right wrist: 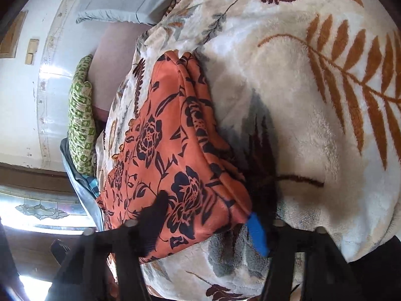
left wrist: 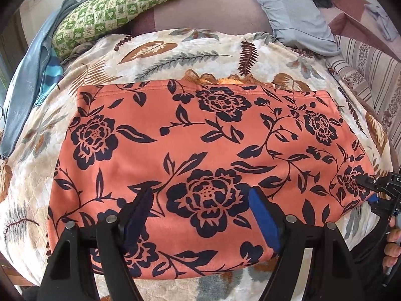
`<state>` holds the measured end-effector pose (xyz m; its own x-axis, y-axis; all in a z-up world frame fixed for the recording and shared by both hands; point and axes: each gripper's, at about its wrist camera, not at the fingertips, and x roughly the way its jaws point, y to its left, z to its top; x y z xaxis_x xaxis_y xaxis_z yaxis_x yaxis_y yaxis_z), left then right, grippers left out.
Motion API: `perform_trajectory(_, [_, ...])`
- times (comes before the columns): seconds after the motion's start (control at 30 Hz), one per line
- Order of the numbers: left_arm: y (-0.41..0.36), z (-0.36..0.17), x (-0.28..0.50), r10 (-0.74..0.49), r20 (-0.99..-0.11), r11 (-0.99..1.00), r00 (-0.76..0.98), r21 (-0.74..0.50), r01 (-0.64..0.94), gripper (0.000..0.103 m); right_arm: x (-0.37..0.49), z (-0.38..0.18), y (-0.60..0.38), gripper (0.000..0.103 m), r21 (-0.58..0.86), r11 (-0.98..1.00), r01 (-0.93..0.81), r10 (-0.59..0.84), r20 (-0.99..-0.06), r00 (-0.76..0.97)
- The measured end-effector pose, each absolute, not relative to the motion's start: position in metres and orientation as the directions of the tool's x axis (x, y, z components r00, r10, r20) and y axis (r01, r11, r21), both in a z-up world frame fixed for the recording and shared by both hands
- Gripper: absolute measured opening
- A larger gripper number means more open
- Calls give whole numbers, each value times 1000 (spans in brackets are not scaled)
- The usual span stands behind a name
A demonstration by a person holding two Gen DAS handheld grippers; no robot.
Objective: Fold small clothes
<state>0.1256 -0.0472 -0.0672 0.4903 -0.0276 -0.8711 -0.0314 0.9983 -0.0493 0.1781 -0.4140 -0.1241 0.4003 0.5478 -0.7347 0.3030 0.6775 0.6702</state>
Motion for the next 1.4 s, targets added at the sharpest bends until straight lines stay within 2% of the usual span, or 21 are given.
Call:
perform_trajectory(0.23, [-61, -67, 129, -31, -861, 999, 507, -38, -4, 79, 179, -120, -410, 30, 631, 718, 294, 507, -764, 400])
perform_trajectory(0.33, [-57, -71, 128, -8, -864, 1000, 503, -19, -18, 79, 180, -124, -412, 40, 640, 698, 321, 513, -760, 400])
perform_trajectory(0.37, [-55, -74, 128, -3, -867, 1000, 498, -15, -21, 79, 180, -125, -413, 48, 657, 684, 318, 527, -746, 408])
perform_trajectory(0.47, [-54, -87, 131, 18, -892, 1000, 452, 9, -21, 79, 182, -121, -407, 51, 643, 709, 291, 518, -754, 403])
perform_trajectory(0.5, [-55, -92, 132, 24, -900, 1000, 435, 20, -14, 79, 183, -120, -406, 48, 639, 715, 283, 515, -756, 404])
perform_trajectory(0.57, [-57, -93, 131, 33, -898, 999, 438, 33, -6, 79, 182, -117, -406, 32, 626, 730, 274, 496, -761, 419])
perform_trajectory(0.6, [-56, -89, 129, 22, -899, 1000, 437, 18, -11, 79, 181, -115, -406, 30, 624, 735, 267, 491, -760, 425])
perform_trajectory(0.7, [-51, -67, 118, -23, -865, 999, 502, -40, -24, 79, 179, -112, -405, 30, 613, 746, 260, 478, -766, 430])
perform_trajectory(0.8, [-53, -67, 115, 73, -853, 997, 517, 68, -28, 79, 181, -111, -403, 33, 591, 764, 259, 463, -782, 419])
perform_trajectory(0.87, [-55, -100, 126, 131, -903, 990, 408, 143, -1, 80, 184, -116, -403, 36, 581, 766, 276, 455, -793, 406])
perform_trajectory(0.9, [-54, -109, 128, 138, -906, 988, 400, 155, 11, 83, 185, -118, -404, 42, 586, 762, 276, 460, -790, 405])
perform_trajectory(0.97, [-54, -97, 124, 134, -895, 988, 425, 152, 9, 81, 187, -118, -401, 43, 575, 775, 262, 452, -794, 406])
perform_trajectory(1.03, [-51, -76, 115, 91, -875, 995, 475, 103, 0, 81, 188, -116, -399, 38, 556, 796, 240, 440, -804, 400])
perform_trajectory(1.1, [-49, -65, 106, 137, -836, 988, 531, 152, -16, 81, 189, -112, -396, 26, 544, 809, 223, 435, -809, 394])
perform_trajectory(1.13, [-46, -69, 106, 167, -835, 984, 524, 178, -29, 81, 189, -109, -394, 25, 535, 817, 215, 427, -812, 398])
perform_trajectory(1.2, [-40, -101, 117, 184, -896, 980, 405, 198, -7, 83, 187, -97, -389, 21, 511, 837, 194, 402, -815, 417])
perform_trajectory(1.27, [-35, -106, 117, 177, -878, 981, 445, 196, -3, 88, 184, -78, -377, 20, 489, 859, 153, 380, -808, 450])
perform_trajectory(1.4, [-16, -81, 115, 68, -894, 998, 443, 59, -33, 81, 174, -29, -332, 19, 445, 896, 11, 380, -777, 502])
